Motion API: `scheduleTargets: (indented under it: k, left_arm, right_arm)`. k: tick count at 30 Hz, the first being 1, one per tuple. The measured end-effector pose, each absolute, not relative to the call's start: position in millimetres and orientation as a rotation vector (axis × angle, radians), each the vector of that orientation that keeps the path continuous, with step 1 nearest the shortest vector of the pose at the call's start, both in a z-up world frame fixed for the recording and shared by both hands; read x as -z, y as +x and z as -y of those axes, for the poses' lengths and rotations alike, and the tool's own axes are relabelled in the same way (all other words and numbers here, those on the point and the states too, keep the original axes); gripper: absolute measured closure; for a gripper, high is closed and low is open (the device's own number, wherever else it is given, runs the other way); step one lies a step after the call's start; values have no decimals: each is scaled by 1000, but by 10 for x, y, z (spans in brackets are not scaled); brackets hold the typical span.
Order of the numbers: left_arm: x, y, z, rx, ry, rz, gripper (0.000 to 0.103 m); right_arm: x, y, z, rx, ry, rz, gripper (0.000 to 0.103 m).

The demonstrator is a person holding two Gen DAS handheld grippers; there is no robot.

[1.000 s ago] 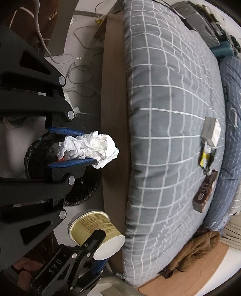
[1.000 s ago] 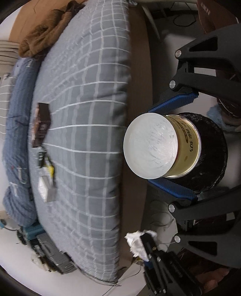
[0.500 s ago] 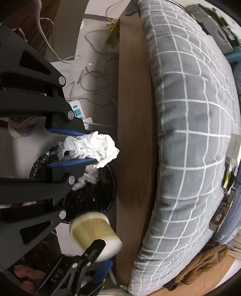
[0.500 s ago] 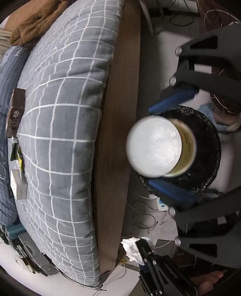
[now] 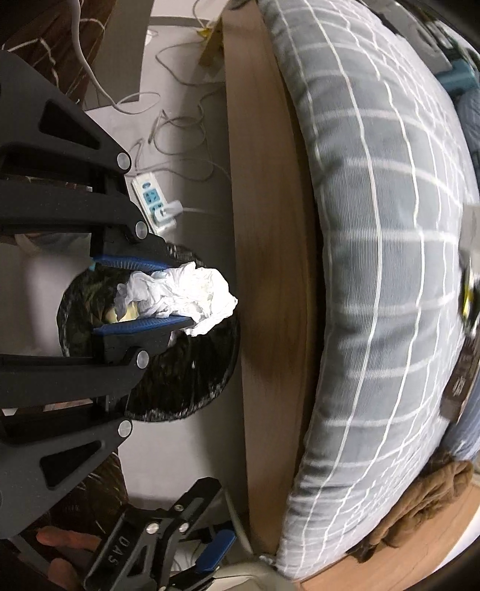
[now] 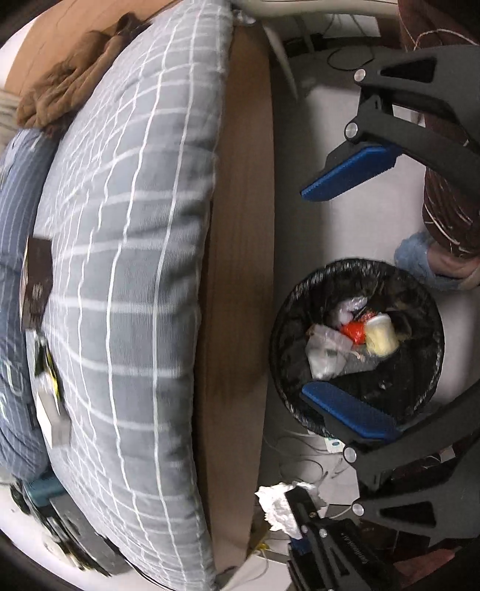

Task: Collect trash
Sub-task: 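Open the right tool over the bin while the left tool releases the tissue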

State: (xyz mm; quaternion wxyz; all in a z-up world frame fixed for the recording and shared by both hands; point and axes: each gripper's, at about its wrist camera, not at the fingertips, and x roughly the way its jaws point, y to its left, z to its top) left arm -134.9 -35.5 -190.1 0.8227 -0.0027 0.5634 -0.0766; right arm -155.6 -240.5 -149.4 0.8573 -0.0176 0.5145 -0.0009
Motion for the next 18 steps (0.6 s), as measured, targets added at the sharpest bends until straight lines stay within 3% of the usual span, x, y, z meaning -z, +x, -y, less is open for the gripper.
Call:
scheduleTargets:
  k: [10, 15, 18]
  left_arm:
    - [1930, -1374, 774, 212, 50, -1190, 78]
    - [1956, -1392, 839, 202, 80, -1189, 62]
    - [1929, -1400, 824, 188, 94, -1167, 46]
  right_arm:
    - [1448, -1609, 2730, 71, 4, -1065, 9]
    - [1442, -1599, 2739, 82, 4, -1065, 9]
    - [1433, -1587, 2718, 77, 3, -1061, 9]
